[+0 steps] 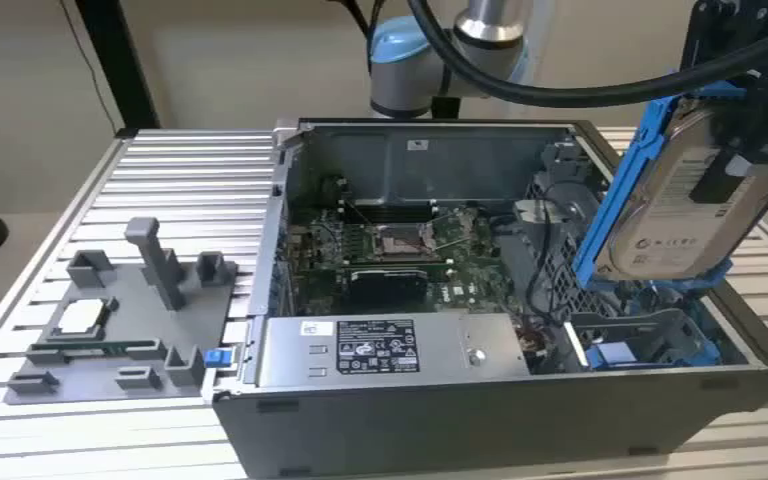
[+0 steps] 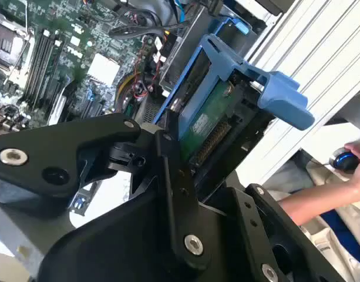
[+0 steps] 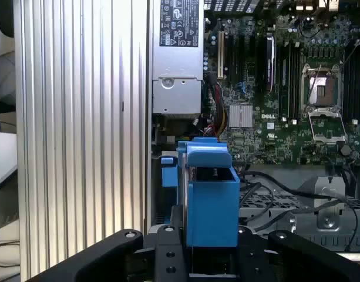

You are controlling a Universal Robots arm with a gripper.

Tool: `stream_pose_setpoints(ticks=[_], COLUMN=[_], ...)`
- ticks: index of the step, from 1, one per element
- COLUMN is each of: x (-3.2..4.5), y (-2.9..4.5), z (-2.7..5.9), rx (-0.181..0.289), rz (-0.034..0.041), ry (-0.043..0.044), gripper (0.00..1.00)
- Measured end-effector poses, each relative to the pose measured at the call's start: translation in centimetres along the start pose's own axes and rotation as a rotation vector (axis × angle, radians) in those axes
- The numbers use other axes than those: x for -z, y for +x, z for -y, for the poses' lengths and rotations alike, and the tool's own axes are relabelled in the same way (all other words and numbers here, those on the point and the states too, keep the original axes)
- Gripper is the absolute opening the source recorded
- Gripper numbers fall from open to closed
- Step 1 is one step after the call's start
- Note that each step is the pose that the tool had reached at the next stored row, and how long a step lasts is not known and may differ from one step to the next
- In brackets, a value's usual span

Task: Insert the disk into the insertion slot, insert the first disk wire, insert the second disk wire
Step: 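Insert the disk into the insertion slot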

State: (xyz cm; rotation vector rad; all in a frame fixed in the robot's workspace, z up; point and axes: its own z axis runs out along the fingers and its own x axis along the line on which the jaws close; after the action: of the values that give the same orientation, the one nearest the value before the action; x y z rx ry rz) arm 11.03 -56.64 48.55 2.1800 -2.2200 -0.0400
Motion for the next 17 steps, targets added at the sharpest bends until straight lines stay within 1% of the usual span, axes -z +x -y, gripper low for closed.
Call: stream_pose_setpoints(ticks=[12, 17], x=[-0.06, -0.47], y=[0.0, 0.0], z=[0.0, 0.13], rx=[0.0, 0.0], rz=[0.0002, 0.0064], ry=[0.0, -0.0001], gripper=[0.0, 0.0])
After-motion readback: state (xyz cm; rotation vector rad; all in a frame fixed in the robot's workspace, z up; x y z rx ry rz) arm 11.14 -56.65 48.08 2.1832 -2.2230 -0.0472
